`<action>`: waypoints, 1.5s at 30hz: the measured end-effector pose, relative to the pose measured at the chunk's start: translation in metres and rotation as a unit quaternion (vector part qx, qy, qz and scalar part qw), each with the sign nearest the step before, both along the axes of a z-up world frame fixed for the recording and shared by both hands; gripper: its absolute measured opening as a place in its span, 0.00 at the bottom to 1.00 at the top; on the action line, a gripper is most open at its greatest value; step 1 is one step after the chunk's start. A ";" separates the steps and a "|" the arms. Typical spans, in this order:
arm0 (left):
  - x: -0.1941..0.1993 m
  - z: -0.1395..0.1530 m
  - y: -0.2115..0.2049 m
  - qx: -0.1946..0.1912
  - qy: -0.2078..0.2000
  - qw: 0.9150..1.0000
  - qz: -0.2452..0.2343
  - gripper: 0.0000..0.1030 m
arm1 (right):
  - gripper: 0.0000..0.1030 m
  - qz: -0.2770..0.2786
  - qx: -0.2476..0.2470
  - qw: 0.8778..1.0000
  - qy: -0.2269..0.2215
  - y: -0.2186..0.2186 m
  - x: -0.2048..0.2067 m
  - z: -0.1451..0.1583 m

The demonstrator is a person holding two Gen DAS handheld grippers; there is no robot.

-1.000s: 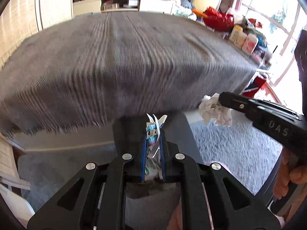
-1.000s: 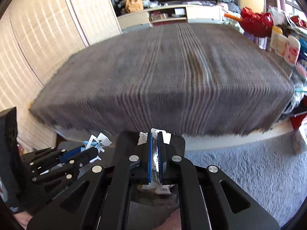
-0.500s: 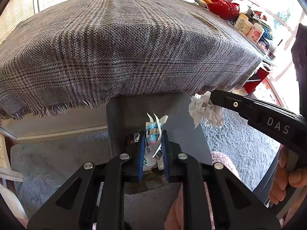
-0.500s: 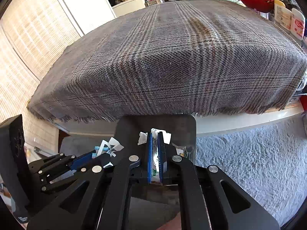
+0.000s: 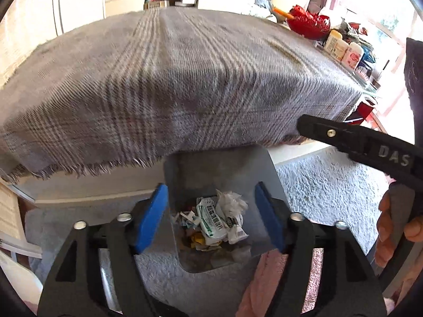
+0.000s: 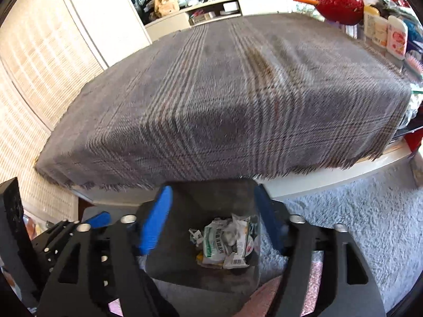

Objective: Collect trash

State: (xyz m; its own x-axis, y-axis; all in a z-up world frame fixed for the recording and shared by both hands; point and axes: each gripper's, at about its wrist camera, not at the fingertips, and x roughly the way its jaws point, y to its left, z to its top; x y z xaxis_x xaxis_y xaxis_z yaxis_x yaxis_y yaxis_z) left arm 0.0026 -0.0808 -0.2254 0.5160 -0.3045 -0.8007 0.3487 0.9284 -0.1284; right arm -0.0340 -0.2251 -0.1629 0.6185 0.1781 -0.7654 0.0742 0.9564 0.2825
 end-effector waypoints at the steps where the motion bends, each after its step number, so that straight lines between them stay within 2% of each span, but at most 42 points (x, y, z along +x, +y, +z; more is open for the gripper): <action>1: -0.002 0.004 0.002 0.001 -0.006 1.000 0.001 0.79 | 0.93 -0.003 -0.005 1.000 -0.006 -0.002 -0.001 0.005; 2: -0.004 0.013 0.005 0.001 -0.019 1.000 0.005 0.83 | 0.97 -0.007 -0.016 1.000 -0.015 -0.004 -0.005 0.013; 3: -0.006 0.017 0.008 -0.001 -0.026 1.000 0.007 0.92 | 0.97 -0.008 -0.027 0.999 -0.025 -0.005 -0.009 0.023; 11: -0.022 0.084 0.034 -0.019 -0.096 0.994 0.043 0.92 | 0.97 -0.029 -0.072 0.991 -0.111 -0.013 -0.037 0.086; 16: -0.033 0.124 0.055 -0.019 -0.141 0.987 0.078 0.92 | 0.97 -0.058 -0.101 0.975 -0.187 -0.021 -0.061 0.126; 19: -0.039 0.143 0.067 -0.027 -0.158 0.983 0.085 0.92 | 0.97 -0.069 -0.127 0.967 -0.211 -0.024 -0.071 0.143; 26: -0.068 0.191 0.088 -0.027 -0.231 0.967 0.101 0.92 | 0.97 -0.083 -0.166 0.948 -0.259 -0.020 -0.094 0.173; 29: -0.078 0.206 0.094 -0.025 -0.254 0.960 0.112 0.92 | 0.97 -0.084 -0.172 0.943 -0.272 -0.018 -0.102 0.183; 34: -0.092 0.226 0.096 -0.030 -0.279 0.953 0.117 0.92 | 0.97 -0.083 -0.143 0.945 -0.283 -0.021 -0.112 0.197; 45: -0.105 0.241 0.095 -0.030 -0.297 0.947 0.121 0.92 | 0.97 -0.093 -0.158 0.938 -0.294 -0.018 -0.122 0.211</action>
State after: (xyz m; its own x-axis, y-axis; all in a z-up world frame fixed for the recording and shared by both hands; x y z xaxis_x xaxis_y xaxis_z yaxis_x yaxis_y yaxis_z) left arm -0.1026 0.0145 0.0160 0.9302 -0.1557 -0.3325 0.1539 0.9876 -0.0320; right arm -0.1560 -0.2427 0.0479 0.9483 -0.1525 -0.2784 0.1680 0.9853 0.0324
